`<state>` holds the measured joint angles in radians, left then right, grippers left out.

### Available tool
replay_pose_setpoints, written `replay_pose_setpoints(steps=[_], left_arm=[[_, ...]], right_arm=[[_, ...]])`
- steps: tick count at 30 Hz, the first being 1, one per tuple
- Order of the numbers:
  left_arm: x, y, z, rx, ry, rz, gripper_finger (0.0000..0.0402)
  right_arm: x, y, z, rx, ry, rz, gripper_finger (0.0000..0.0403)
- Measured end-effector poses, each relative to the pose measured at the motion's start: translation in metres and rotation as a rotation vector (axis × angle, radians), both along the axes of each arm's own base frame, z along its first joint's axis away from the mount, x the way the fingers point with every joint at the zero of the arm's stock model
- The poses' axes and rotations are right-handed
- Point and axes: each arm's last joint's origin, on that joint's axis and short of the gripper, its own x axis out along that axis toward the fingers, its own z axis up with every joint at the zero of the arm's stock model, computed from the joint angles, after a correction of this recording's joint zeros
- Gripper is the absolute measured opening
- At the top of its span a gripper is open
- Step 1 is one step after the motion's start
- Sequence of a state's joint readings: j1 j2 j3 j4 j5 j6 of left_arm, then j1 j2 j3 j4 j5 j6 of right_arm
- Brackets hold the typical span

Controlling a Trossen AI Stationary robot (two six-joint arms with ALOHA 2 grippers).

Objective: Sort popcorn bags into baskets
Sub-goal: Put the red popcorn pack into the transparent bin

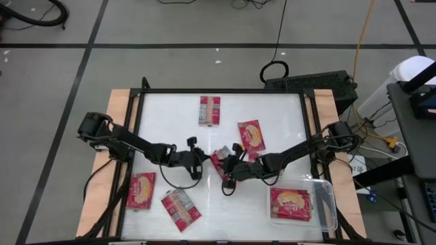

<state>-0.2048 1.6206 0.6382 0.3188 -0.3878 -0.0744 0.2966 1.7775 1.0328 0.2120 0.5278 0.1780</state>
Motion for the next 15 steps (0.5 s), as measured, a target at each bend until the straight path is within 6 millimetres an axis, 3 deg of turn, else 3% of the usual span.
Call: replay_pose_setpoints(steps=[8,15], left_arm=[[-0.005,0.02,0.01,-0.069,0.0,0.123,0.0001],[-0.004,0.033,0.022,-0.173,-0.068,0.179,0.0001]], right_arm=[[-0.001,0.007,-0.004,-0.007,0.012,0.03,0.0055],[-0.005,0.016,-0.006,-0.012,0.033,0.059,0.012]])
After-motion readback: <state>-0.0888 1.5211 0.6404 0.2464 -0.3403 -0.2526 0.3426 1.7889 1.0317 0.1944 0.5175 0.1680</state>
